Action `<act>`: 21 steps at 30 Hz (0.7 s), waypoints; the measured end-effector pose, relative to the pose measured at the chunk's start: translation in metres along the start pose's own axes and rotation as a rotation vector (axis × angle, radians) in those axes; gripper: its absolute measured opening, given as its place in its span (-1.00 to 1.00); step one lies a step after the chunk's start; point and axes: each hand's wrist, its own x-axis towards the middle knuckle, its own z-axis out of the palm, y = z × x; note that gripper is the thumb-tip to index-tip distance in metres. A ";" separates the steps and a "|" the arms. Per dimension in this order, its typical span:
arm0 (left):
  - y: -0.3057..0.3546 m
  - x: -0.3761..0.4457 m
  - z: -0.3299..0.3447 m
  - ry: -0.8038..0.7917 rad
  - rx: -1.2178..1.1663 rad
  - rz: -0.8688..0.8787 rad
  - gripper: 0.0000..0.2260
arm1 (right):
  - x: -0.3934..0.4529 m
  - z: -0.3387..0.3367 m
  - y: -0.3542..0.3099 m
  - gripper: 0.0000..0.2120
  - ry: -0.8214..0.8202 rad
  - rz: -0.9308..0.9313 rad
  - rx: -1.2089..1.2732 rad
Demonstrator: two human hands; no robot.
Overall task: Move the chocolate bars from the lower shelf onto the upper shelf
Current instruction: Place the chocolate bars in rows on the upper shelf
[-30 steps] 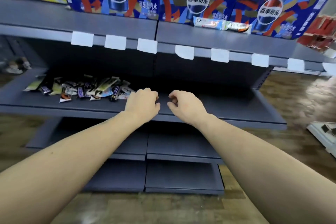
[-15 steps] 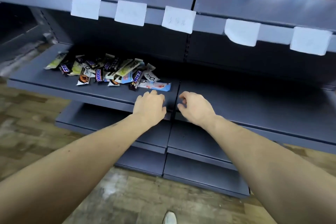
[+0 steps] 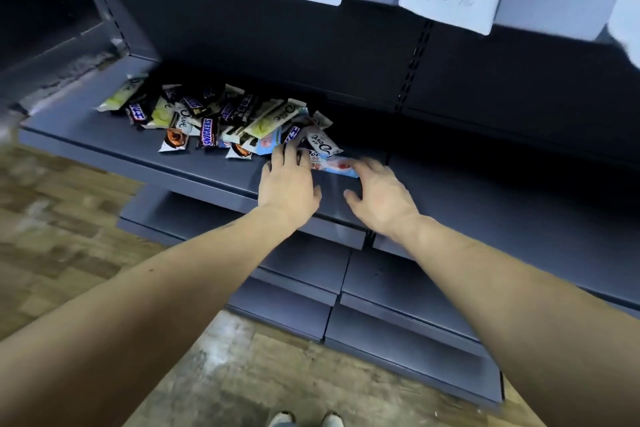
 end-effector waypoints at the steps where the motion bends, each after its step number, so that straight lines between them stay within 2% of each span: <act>1: -0.002 0.003 0.002 0.018 0.002 -0.006 -0.36 | 0.004 0.004 -0.002 -0.48 0.009 -0.012 0.002; 6: -0.004 0.014 0.007 0.072 0.015 -0.022 -0.37 | 0.020 0.023 -0.005 -0.49 0.028 -0.010 -0.008; 9: -0.006 0.017 0.008 0.044 -0.040 -0.061 -0.35 | 0.021 0.027 -0.007 -0.57 0.095 0.004 0.030; 12: -0.007 0.015 0.005 0.040 -0.001 -0.004 -0.42 | 0.015 0.025 -0.009 -0.66 0.167 0.012 0.040; 17: -0.013 0.009 0.000 0.005 0.106 0.074 -0.53 | 0.000 0.016 -0.003 -0.72 0.132 0.061 0.041; 21: -0.007 0.000 0.002 -0.055 0.098 0.089 -0.52 | -0.014 0.008 -0.001 -0.72 0.122 0.093 0.012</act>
